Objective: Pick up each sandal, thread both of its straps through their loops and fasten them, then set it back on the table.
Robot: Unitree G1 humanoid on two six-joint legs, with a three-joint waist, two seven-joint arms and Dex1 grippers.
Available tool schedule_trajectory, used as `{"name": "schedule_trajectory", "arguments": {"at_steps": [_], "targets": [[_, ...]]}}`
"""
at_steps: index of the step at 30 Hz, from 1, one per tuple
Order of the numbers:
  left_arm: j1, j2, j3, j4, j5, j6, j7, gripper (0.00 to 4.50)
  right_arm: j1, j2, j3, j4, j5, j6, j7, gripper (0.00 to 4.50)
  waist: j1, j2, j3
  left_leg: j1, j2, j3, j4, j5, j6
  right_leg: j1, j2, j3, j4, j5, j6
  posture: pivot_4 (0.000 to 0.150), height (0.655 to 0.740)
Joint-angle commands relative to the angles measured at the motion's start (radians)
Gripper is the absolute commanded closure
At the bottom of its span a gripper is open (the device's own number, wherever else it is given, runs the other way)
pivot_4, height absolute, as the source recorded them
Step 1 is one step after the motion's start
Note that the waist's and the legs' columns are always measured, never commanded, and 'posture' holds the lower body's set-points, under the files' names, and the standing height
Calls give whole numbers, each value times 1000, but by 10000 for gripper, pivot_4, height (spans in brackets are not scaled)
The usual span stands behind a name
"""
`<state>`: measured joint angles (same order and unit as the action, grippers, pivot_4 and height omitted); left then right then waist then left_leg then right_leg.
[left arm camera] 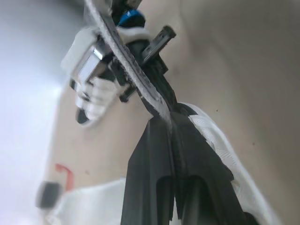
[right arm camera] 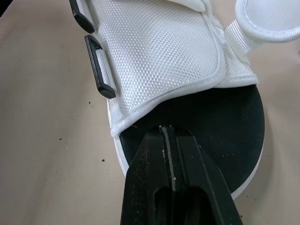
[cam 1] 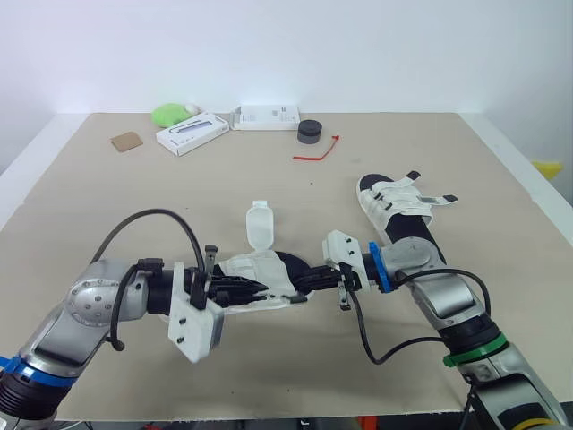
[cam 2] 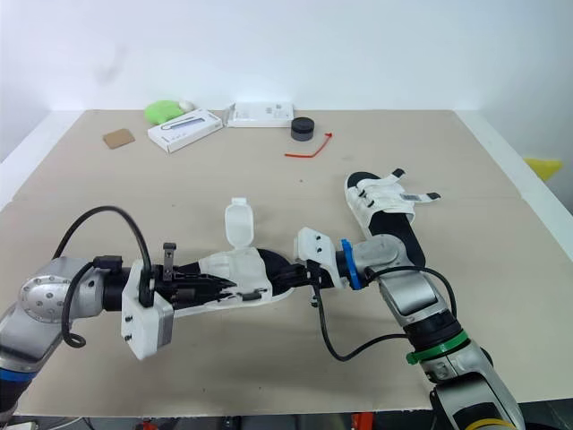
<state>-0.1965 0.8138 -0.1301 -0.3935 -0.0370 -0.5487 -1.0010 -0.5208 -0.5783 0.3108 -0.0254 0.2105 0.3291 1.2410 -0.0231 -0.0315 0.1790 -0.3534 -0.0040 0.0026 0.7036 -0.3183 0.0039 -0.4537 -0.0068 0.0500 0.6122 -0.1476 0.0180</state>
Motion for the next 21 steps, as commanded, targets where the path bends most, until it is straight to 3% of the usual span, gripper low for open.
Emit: {"name": "schedule_trajectory", "arguments": {"at_steps": [1,8,12,18,21], "targets": [[0,-3,14,33,74,-165,45,44054,-18,5,1,-22,6,-9,6,45000,0,0,0,0,0,0,0,0,0,0,0,0,0,0,0,1500,7400],[-26,-12,43,102,148,-331,144,44054,-21,2,1,-19,5,-15,13,45000,0,0,0,0,0,-1,0,0,0,0,0,0,0,0,0,1500,7400],[-46,-12,45,137,134,-396,193,31629,-22,1,2,-17,4,-17,16,45000,0,0,0,1,1,-1,0,0,0,0,0,0,0,1,1,1500,7400],[-35,18,20,153,91,-422,210,916,-20,1,2,-18,3,-20,16,45000,0,0,0,1,1,-1,0,0,1,0,-1,0,0,1,1,1500,7400],[-23,24,34,156,92,-445,227,183,-18,1,3,-22,2,-18,15,45000,0,0,0,1,1,-1,0,0,1,0,-1,0,0,1,1,1500,7400]]}}
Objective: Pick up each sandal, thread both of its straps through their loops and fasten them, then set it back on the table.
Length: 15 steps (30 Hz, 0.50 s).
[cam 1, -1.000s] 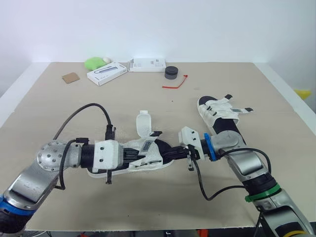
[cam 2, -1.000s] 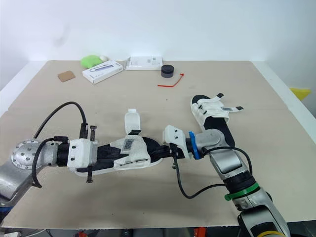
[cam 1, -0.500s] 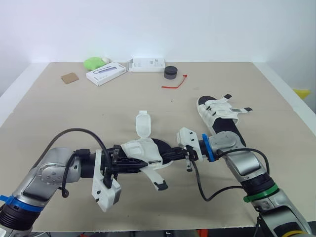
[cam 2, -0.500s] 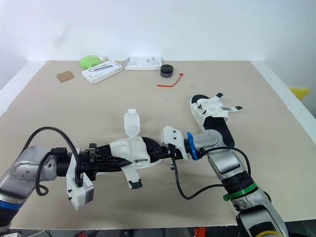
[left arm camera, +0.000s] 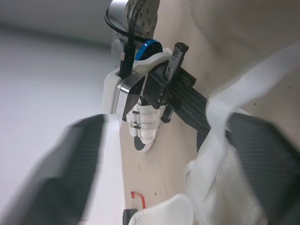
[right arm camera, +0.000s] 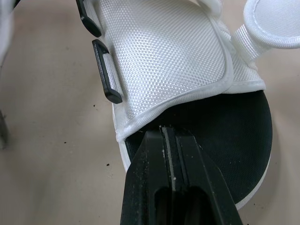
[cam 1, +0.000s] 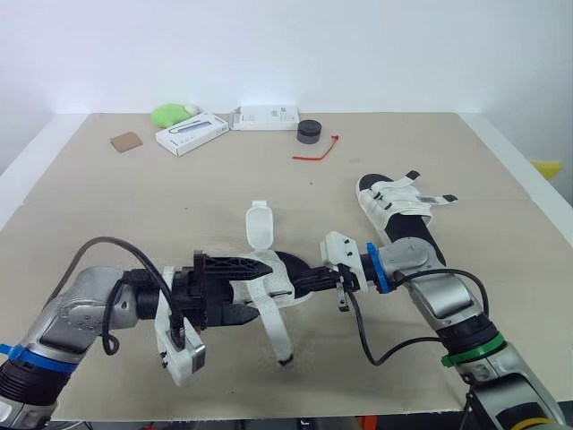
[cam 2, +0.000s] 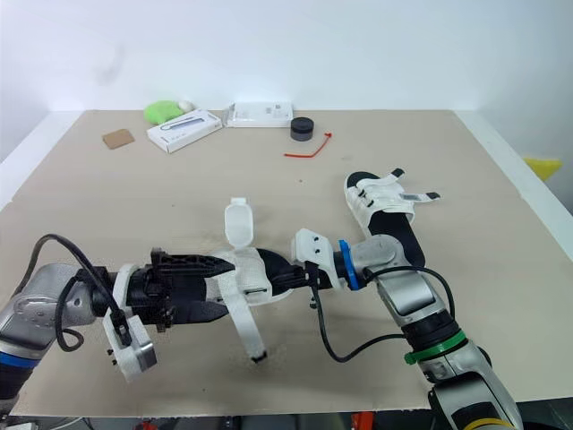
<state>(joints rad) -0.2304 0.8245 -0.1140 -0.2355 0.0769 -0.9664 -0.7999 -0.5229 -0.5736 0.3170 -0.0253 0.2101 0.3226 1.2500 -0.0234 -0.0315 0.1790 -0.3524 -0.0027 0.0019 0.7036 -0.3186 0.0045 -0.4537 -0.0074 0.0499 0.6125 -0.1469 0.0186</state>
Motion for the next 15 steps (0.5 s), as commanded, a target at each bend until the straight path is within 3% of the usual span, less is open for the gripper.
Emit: {"name": "schedule_trajectory", "arguments": {"at_steps": [1,9,15], "targets": [[20,19,28,3,-22,-37,36,183,-15,-4,-4,-23,3,-10,6,45000,0,0,0,0,0,0,0,0,0,0,0,0,0,0,0,1500,7400],[96,97,118,154,19,-157,76,183,-2,-11,-7,-34,6,-9,6,45000,0,0,0,1,1,0,0,0,0,0,0,-1,0,0,-2,1500,7400],[115,122,122,221,-2,-131,98,183,-5,-8,-3,-35,7,-9,7,45000,0,0,0,1,2,1,0,0,0,0,-1,-3,0,0,-2,1500,7400]]}}
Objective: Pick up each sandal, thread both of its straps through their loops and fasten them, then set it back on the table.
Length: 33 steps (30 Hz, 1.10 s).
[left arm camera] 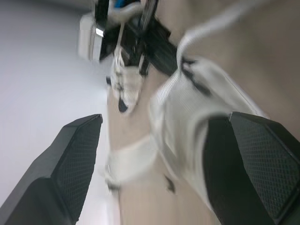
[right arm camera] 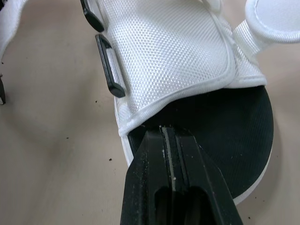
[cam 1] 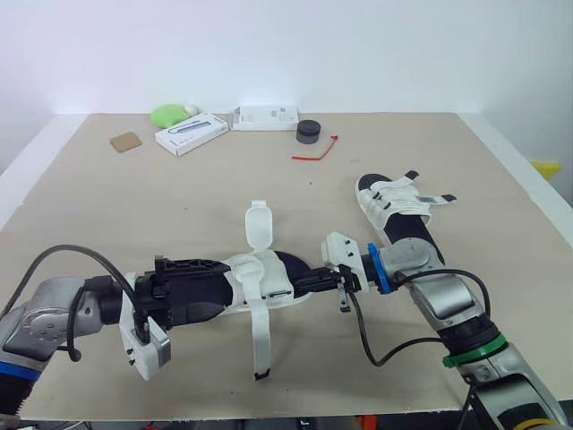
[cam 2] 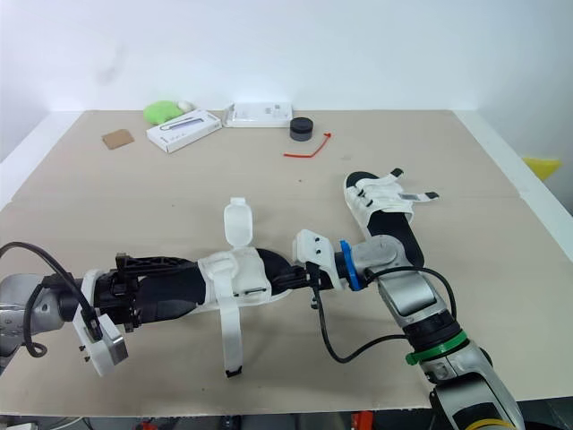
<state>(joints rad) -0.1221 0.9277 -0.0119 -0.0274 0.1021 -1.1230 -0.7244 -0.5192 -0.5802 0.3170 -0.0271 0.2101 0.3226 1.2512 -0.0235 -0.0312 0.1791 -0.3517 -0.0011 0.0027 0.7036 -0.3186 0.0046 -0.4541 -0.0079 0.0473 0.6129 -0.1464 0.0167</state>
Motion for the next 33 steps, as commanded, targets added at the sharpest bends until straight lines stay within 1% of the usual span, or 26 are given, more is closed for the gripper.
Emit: {"name": "schedule_trajectory", "arguments": {"at_steps": [1,5,8,11,16,20,22,23,24,25,27,28,29,30,31,33], "targets": [[13,18,18,20,-55,80,20,183,-11,1,-3,-32,8,-6,5,45000,0,0,0,0,0,0,0,0,0,0,0,0,0,0,0,1500,7400],[17,20,-29,-6,-167,295,-39,183,-15,4,-2,-30,8,-6,6,45000,0,0,0,0,0,0,0,0,0,0,0,-1,0,0,0,1500,7400],[13,-6,-48,-52,-186,423,-53,183,-15,4,-2,-31,8,-5,7,45000,0,0,0,0,0,0,0,0,0,0,0,-1,0,0,0,1500,7400],[-14,-38,-56,-66,-167,495,-54,183,-17,4,-3,-33,9,-1,6,45000,0,0,0,0,0,0,0,0,0,0,0,-1,0,0,0,1500,7400],[-61,-92,-85,-28,-104,518,-48,183,-20,4,-4,-32,7,0,6,45000,0,0,0,0,0,0,0,0,0,0,1,-1,0,0,-1,1500,7400],[-131,-140,-124,47,-36,480,-45,183,-22,2,-7,-33,7,4,4,45000,1,0,0,0,-1,0,0,0,0,0,1,-1,1,2,-3,1500,7400],[-157,-151,-140,82,-13,452,-46,5404,-22,0,-9,-33,7,4,4,45000,0,0,0,0,-1,0,0,0,0,0,1,-1,1,2,-4,1500,7400],[-170,-151,-147,107,-1,430,-47,7293,-23,0,-9,-33,6,4,3,45000,0,0,0,0,-1,0,0,0,0,0,1,-1,1,3,-4,1500,7400],[-186,-154,-153,140,9,410,-46,11294,-24,-1,-12,-33,7,5,2,45000,0,0,0,0,-1,0,0,0,0,0,1,-1,1,3,-5,1500,7400],[-201,-156,-157,167,15,394,-46,16237,-25,-1,-13,-32,8,6,1,45000,0,0,0,0,-1,0,0,0,0,0,1,-1,1,3,-5,1500,7400],[-236,-167,-166,223,27,366,-42,24683,-27,-2,-17,-33,9,8,-1,45000,0,0,0,-1,-1,0,0,0,0,0,1,-1,1,3,-6,1500,7400],[-258,-175,-174,254,37,352,-38,29832,-28,-3,-19,-35,11,9,-1,45000,0,0,0,-1,-1,0,0,0,0,0,1,-1,1,3,-6,1500,7400],[-274,-181,-180,278,44,340,-36,33525,-29,-3,-20,-36,12,10,-1,45000,1,0,0,-1,-2,0,0,0,0,0,1,-1,1,3,-6,1500,7400],[-294,-192,-187,305,53,329,-31,39374,-30,-4,-23,-38,14,9,-3,45000,1,0,0,-1,-2,0,0,0,0,0,0,-1,1,3,-5,1500,7400],[-315,-205,-195,327,62,320,-26,44222,-32,-4,-27,-44,18,14,-6,45000,2,1,-1,-1,-2,0,0,0,0,1,0,-1,1,4,-5,1500,7400],[-349,-229,-203,365,73,308,-16,44800,-36,-6,-36,-54,25,20,-11,45000,4,3,-2,0,-4,0,0,1,2,2,-1,0,1,4,-4,1500,7400]]}}
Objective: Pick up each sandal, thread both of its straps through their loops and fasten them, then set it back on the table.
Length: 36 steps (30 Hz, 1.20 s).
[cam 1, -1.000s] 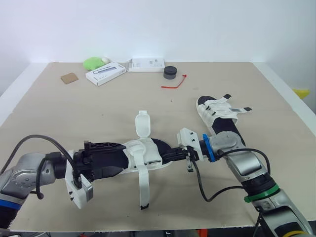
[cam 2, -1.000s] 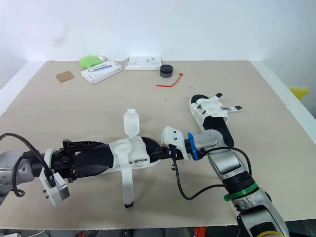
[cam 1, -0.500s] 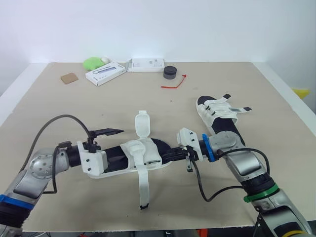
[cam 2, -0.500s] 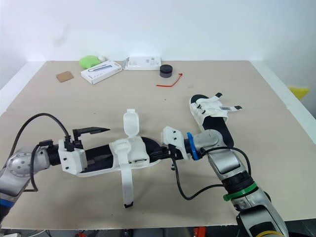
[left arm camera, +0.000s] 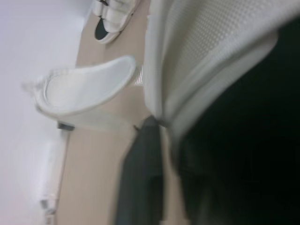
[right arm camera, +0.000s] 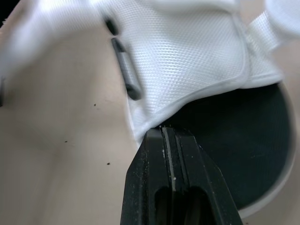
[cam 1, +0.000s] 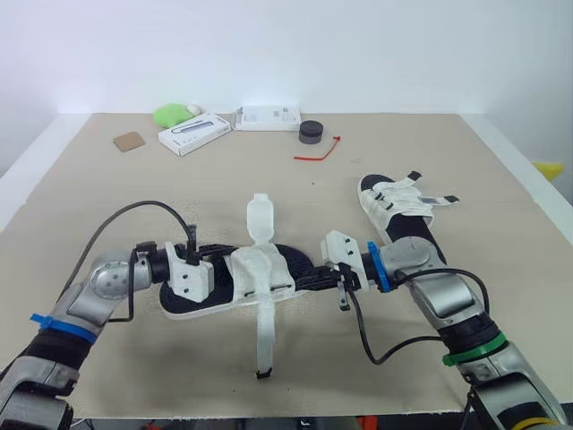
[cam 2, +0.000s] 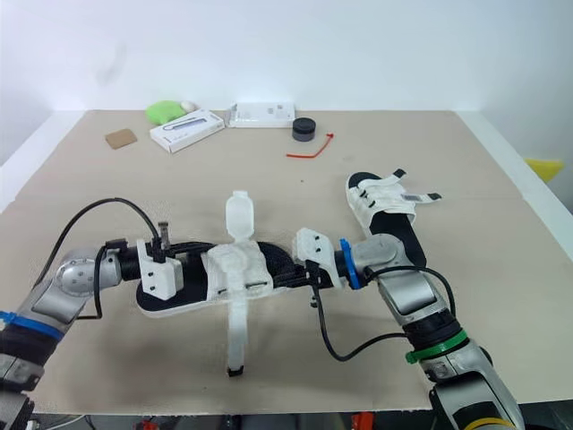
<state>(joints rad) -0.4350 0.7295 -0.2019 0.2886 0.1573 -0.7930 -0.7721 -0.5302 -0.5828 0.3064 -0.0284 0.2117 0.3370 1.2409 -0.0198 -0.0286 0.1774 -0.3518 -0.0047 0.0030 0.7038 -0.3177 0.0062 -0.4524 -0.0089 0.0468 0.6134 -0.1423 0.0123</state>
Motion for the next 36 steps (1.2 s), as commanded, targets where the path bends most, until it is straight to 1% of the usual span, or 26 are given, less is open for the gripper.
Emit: {"name": "schedule_trajectory", "arguments": {"at_steps": [1,5,9,14,21,27,36], "targets": [[-53,-44,-17,67,26,-27,35,44800,-27,-5,-31,-60,29,13,-2,45000,1,0,0,0,-1,0,0,1,1,0,0,0,0,0,1,1500,7400],[-110,-84,-32,135,71,-76,51,44800,-28,-17,-51,-85,43,33,-6,45000,2,0,0,0,-1,0,1,2,3,1,-1,0,0,-1,6,1500,7400],[-212,-124,-77,240,152,-180,81,44800,-20,-38,-75,-131,64,65,-6,45000,3,0,0,0,-2,-1,1,3,4,2,-1,1,-1,1,7,1500,7400],[-326,-161,-120,372,226,-276,123,44800,-9,-46,-79,-161,70,84,-13,45000,1,0,0,-1,-3,0,1,4,5,2,-1,2,-1,2,8,1500,7400],[-485,-214,-176,570,333,-345,217,44800,3,-49,-86,-129,40,74,-45,45000,1,0,0,-2,-3,0,1,4,5,2,-1,2,-2,2,9,1500,7400],[-510,-229,-195,624,333,-362,238,44800,21,-41,-95,-88,33,70,-79,45000,0,0,0,-2,-3,0,1,4,5,1,-1,3,-2,2,9,1500,7400],[-493,-227,-205,617,309,-356,223,44800,35,-2,-61,-10,-1,14,-95,45000,-1,0,0,-1,-3,2,1,4,5,1,0,5,-2,3,9,1500,7400]]}}
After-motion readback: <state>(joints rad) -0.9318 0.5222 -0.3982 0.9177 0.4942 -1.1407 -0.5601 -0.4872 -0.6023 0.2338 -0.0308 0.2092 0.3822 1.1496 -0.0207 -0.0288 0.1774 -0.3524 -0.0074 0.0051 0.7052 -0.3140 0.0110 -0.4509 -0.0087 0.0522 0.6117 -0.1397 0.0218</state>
